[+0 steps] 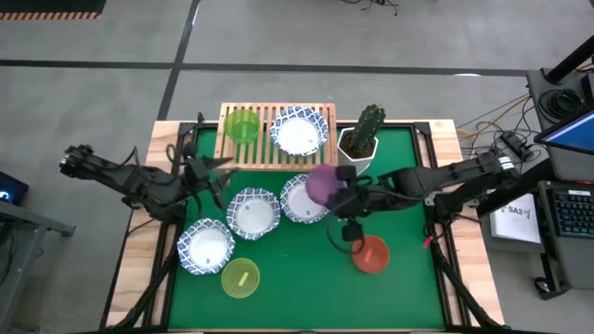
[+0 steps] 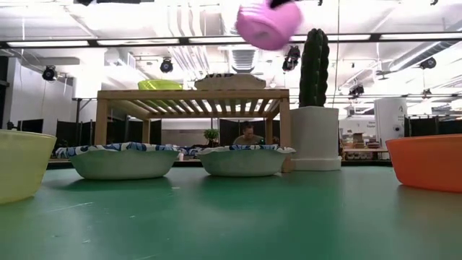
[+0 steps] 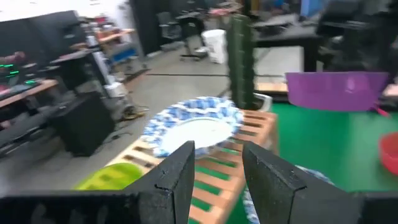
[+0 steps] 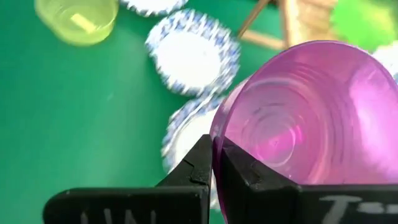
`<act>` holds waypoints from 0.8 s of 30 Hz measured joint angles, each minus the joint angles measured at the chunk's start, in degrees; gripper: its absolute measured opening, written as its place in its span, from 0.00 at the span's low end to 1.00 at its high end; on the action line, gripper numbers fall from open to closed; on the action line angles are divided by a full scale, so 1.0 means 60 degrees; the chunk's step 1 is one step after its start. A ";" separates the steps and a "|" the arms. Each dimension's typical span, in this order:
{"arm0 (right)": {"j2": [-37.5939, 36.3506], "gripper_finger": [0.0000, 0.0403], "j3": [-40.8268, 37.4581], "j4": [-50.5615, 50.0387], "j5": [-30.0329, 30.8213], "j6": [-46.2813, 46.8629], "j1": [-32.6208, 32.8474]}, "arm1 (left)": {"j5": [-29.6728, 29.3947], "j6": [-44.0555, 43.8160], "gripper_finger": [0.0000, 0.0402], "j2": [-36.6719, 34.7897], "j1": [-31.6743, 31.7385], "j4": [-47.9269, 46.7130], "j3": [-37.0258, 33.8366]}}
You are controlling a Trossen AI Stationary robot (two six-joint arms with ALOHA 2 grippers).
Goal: Place and stack bowls onto a shelf
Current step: Stack the purple bowl on top of the green bowl on the shelf
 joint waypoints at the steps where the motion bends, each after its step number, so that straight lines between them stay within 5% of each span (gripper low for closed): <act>1: 0.0190 0.02 0.0230 0.0185 0.0002 -0.0316 -0.0135 | -0.0148 -0.0027 0.29 -0.0105 0.0000 0.0011 -0.0022; 13: 0.2774 0.02 0.3063 0.1040 -0.0080 -0.2946 -0.1966 | -0.1194 -0.0603 0.29 -0.1160 0.0000 0.0022 -0.1081; 24: 0.5090 0.02 0.6044 0.1378 -0.1587 -0.3691 -0.3726 | -0.1462 -0.0733 0.29 -0.2217 0.0000 0.0069 -0.1959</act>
